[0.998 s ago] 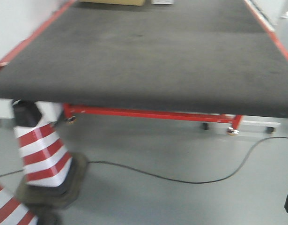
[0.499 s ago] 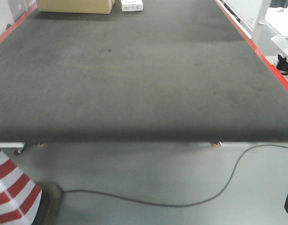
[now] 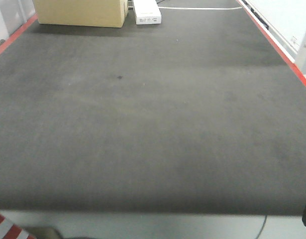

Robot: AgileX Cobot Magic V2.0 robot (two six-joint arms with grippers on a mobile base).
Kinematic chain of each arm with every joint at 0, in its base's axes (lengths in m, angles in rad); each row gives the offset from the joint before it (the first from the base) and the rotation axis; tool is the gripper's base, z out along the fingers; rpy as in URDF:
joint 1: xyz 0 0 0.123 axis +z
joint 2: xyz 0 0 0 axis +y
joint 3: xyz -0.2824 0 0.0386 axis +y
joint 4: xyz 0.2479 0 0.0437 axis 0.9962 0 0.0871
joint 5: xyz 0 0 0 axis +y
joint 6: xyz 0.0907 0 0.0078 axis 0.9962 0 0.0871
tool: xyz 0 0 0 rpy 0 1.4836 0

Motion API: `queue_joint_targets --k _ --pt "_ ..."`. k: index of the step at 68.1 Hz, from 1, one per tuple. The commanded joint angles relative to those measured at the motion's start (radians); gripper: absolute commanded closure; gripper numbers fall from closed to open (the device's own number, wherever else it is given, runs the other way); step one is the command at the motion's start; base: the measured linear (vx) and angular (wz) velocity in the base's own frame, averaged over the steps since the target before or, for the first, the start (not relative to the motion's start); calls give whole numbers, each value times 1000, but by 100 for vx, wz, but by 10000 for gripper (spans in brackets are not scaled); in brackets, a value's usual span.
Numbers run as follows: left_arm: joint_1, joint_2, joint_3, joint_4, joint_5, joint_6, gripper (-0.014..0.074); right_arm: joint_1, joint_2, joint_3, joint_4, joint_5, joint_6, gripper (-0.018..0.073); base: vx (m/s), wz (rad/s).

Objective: Move and align brake pads A on conveyor
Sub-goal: 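Approach the conveyor belt holding both brake pads above it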

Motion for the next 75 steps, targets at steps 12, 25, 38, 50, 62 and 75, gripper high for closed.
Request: queue_joint_targets --k 12,25,38,50,62,75 --pt "0 13 -30 13 -86 -1 602 0 5 -32 -8 -97 -3 569 37 3" --pt "0 13 -30 12 -86 -1 602 0 5 -32 -8 -97 -3 569 31 1" --pt "0 13 -30 12 -86 -1 602 0 5 -32 -8 -97 -3 569 24 -2" --pt "0 13 -30 12 -86 -1 602 0 5 -32 -8 -97 -3 569 17 -4" --pt "0 13 -30 12 -86 -1 602 0 5 -32 -8 -97 -3 569 11 -1" --pt "0 13 -30 12 -86 -1 602 0 5 -32 -8 -97 -3 569 8 -1"
